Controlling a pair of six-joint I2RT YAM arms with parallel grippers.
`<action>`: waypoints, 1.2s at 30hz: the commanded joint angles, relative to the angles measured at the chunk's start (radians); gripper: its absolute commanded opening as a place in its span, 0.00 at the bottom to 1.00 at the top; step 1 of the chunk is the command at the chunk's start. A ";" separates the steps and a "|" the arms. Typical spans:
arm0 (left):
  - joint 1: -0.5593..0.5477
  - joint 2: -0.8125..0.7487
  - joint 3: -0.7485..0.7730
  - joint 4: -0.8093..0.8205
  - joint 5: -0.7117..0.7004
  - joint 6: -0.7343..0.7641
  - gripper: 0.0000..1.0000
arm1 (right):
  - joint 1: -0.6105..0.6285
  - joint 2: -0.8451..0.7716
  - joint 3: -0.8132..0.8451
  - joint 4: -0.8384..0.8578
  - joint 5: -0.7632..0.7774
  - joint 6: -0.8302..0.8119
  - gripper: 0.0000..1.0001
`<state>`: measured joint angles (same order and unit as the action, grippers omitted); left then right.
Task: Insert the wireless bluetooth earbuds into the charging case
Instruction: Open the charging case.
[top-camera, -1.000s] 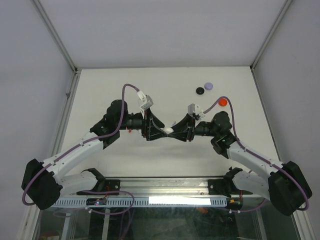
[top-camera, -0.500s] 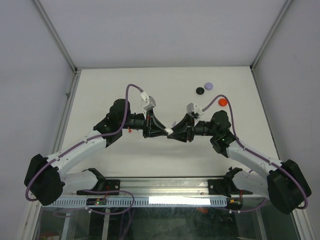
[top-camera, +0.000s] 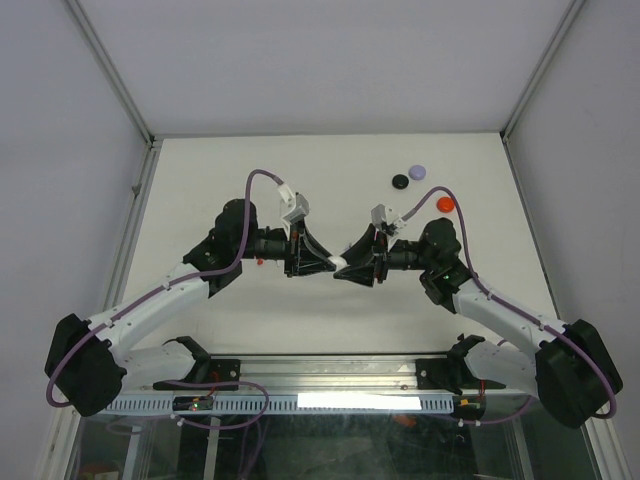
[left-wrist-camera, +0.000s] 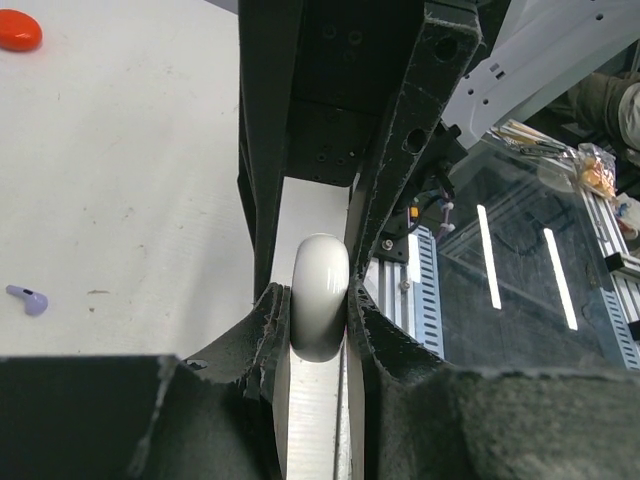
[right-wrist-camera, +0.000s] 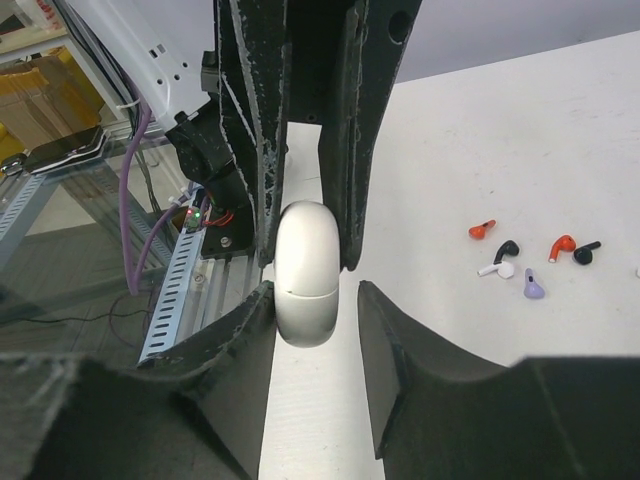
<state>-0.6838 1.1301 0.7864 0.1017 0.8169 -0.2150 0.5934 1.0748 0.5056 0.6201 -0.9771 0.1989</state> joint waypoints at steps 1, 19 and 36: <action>-0.012 -0.036 0.003 0.064 -0.001 0.028 0.00 | 0.003 -0.004 0.033 0.004 0.009 -0.009 0.41; -0.010 -0.052 0.020 0.004 -0.154 -0.003 0.32 | -0.005 -0.012 0.031 0.041 -0.064 0.004 0.00; 0.006 -0.049 0.040 -0.033 -0.252 -0.022 0.53 | -0.004 -0.029 0.012 0.099 -0.108 0.014 0.00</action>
<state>-0.6968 1.0992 0.7906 0.0677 0.6514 -0.2329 0.5827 1.0744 0.5053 0.6334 -1.0222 0.2047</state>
